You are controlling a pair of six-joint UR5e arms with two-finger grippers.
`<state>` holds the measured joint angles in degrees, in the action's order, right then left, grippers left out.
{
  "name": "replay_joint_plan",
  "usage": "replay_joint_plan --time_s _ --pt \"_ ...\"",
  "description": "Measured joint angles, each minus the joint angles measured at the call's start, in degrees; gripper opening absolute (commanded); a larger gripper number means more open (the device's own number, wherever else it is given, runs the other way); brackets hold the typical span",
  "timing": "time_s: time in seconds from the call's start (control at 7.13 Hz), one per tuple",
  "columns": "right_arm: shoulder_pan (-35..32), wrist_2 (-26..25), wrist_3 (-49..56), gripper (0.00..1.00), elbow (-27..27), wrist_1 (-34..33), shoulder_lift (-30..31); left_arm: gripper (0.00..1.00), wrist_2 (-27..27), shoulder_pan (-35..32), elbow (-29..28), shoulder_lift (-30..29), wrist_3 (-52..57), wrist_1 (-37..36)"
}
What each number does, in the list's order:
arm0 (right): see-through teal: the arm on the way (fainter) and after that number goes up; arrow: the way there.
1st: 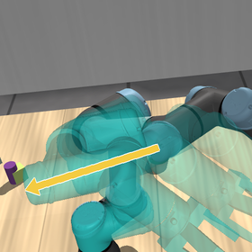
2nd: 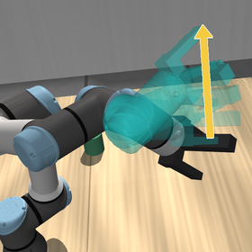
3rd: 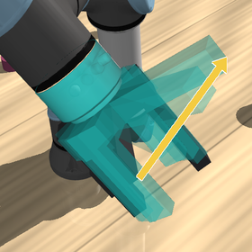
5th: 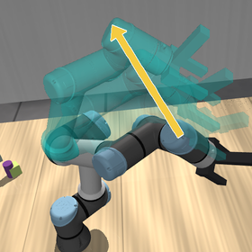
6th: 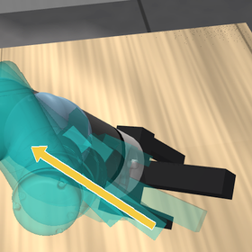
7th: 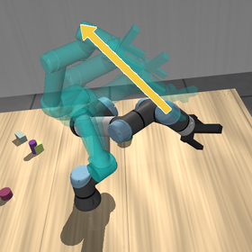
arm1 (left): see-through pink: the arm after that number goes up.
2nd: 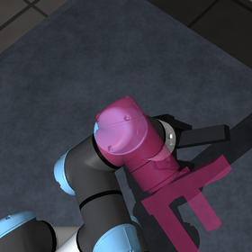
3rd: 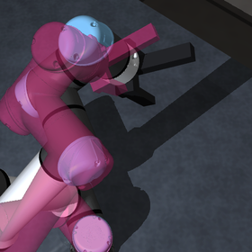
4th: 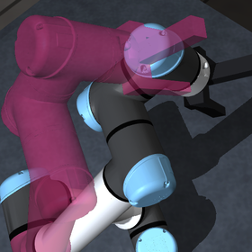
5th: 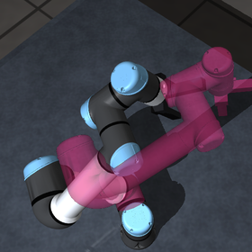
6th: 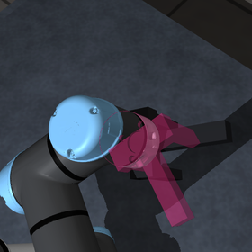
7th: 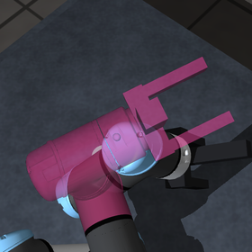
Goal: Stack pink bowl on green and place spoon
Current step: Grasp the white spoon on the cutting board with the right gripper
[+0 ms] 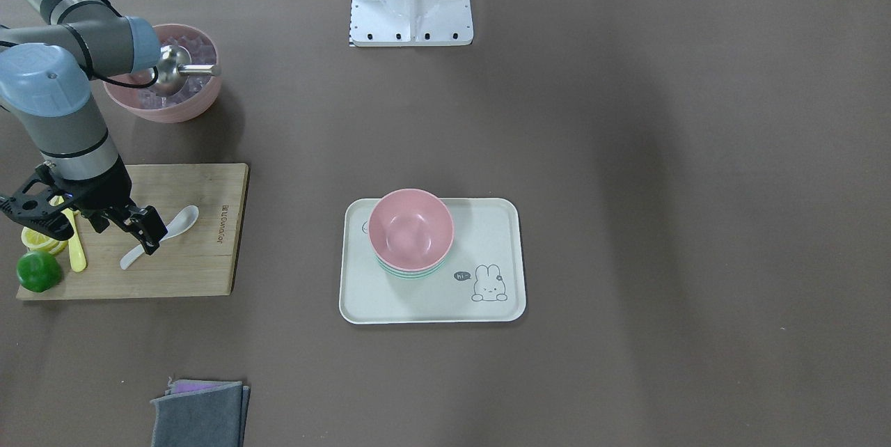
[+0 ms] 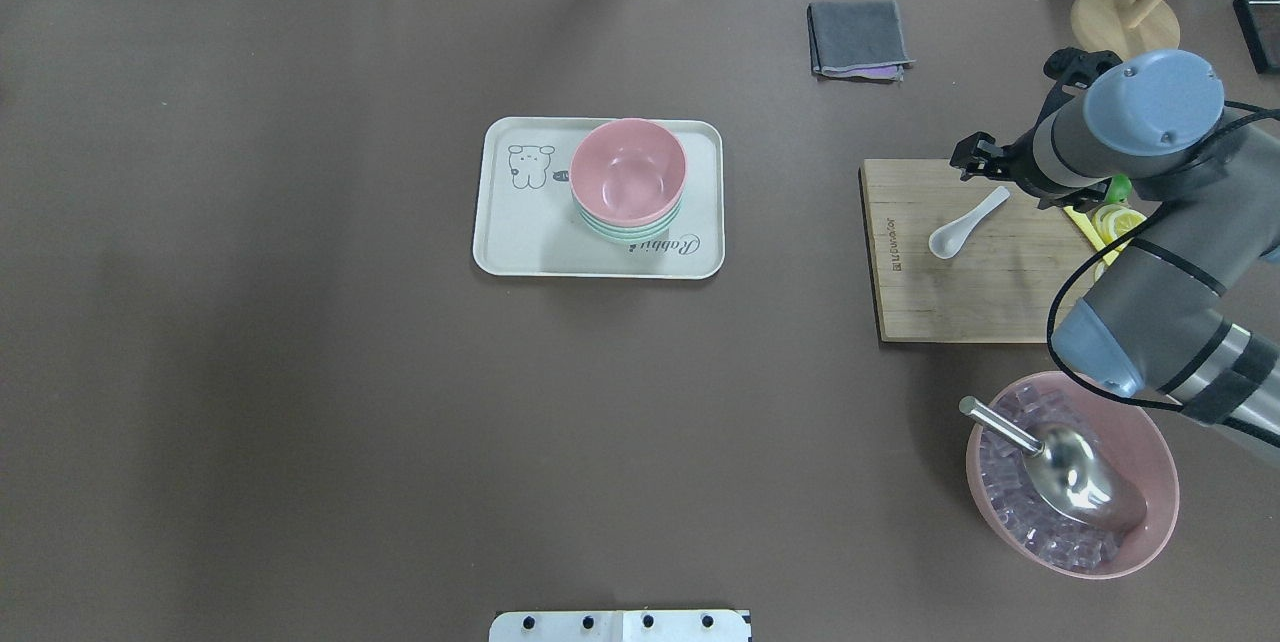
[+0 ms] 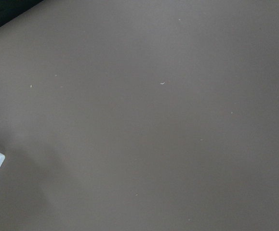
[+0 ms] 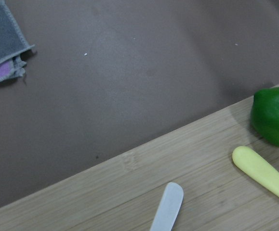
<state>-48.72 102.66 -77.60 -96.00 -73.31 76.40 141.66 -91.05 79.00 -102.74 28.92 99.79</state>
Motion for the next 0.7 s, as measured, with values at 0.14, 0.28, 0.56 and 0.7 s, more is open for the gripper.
replay_joint_plan --time_s 0.14,0.28,0.56,0.7 --pt "1.3 -2.0 -2.2 0.93 0.3 0.1 -0.1 0.99 0.0 -0.2 -0.1 0.3 0.4 0.0" --pt "3.0 -3.9 -5.4 0.76 0.5 0.1 -0.2 0.99 0.1 -0.3 -0.1 0.5 0.5 0.1" --pt "4.8 -5.8 -10.9 0.62 0.8 0.0 -0.1 0.99 -0.1 -0.3 0.3 0.7 0.5 0.1" --pt "5.1 -6.2 -12.4 0.55 1.1 0.0 0.1 0.99 -0.2 -0.3 0.4 0.7 0.5 0.2"
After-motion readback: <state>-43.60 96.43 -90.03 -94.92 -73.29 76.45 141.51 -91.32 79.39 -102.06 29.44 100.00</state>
